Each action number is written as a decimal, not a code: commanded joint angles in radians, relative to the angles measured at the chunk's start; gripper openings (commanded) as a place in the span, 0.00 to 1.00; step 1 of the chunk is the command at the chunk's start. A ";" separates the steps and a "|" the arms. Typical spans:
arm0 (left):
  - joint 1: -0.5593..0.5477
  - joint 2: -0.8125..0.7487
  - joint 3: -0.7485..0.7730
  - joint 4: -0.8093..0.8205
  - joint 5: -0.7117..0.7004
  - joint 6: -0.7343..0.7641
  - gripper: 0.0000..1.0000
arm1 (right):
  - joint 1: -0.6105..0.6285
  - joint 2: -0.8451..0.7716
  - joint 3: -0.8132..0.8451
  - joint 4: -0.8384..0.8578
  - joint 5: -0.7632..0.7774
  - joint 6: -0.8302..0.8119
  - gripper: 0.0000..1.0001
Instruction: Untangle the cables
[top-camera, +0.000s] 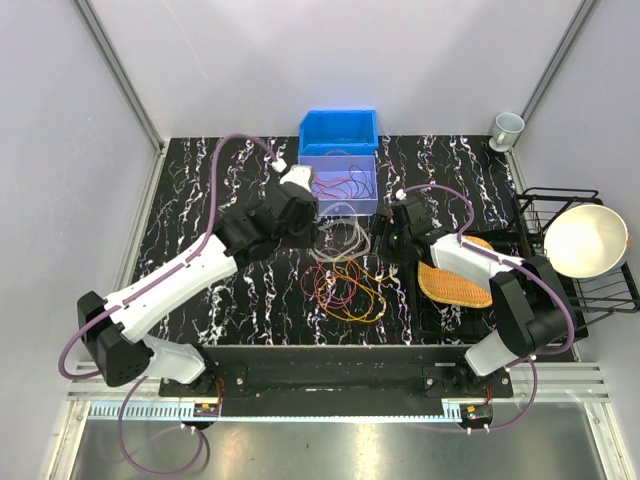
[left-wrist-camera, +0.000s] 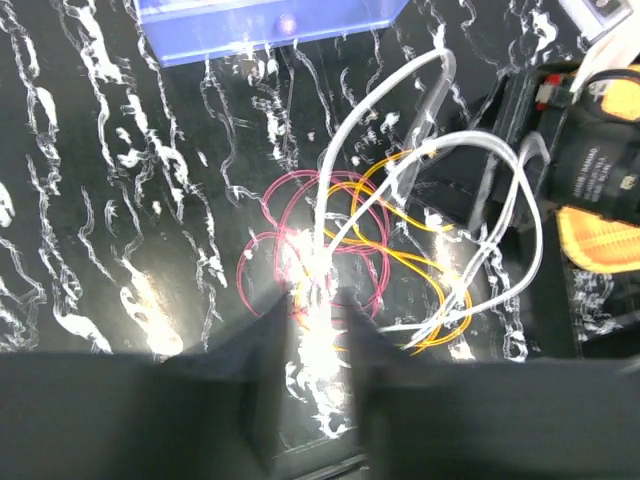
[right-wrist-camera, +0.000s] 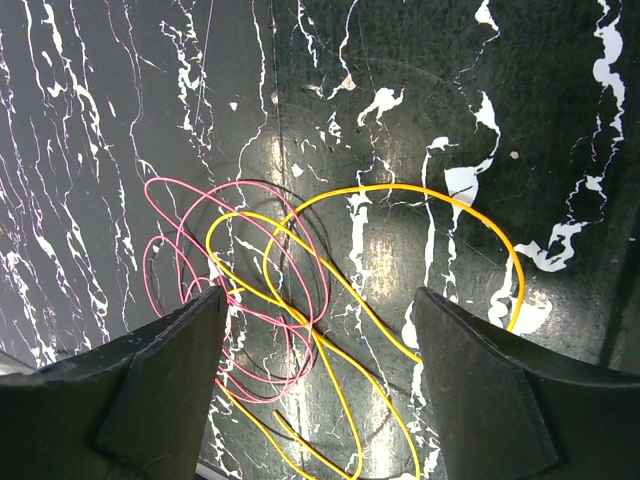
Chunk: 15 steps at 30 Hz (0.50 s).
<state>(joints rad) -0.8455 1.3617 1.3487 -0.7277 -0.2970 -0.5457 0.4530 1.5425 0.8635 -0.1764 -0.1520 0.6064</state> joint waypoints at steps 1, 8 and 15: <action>-0.004 -0.001 -0.109 -0.044 0.009 -0.043 0.73 | 0.007 0.002 0.035 0.029 -0.012 -0.013 0.80; -0.004 -0.076 -0.246 -0.010 0.005 -0.092 0.84 | 0.007 0.008 0.038 0.031 -0.014 -0.014 0.80; -0.023 -0.021 -0.273 0.112 0.104 -0.054 0.72 | 0.007 0.011 0.042 0.029 -0.015 -0.013 0.80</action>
<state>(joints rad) -0.8486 1.3357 1.0832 -0.7383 -0.2604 -0.6182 0.4526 1.5528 0.8642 -0.1768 -0.1524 0.6064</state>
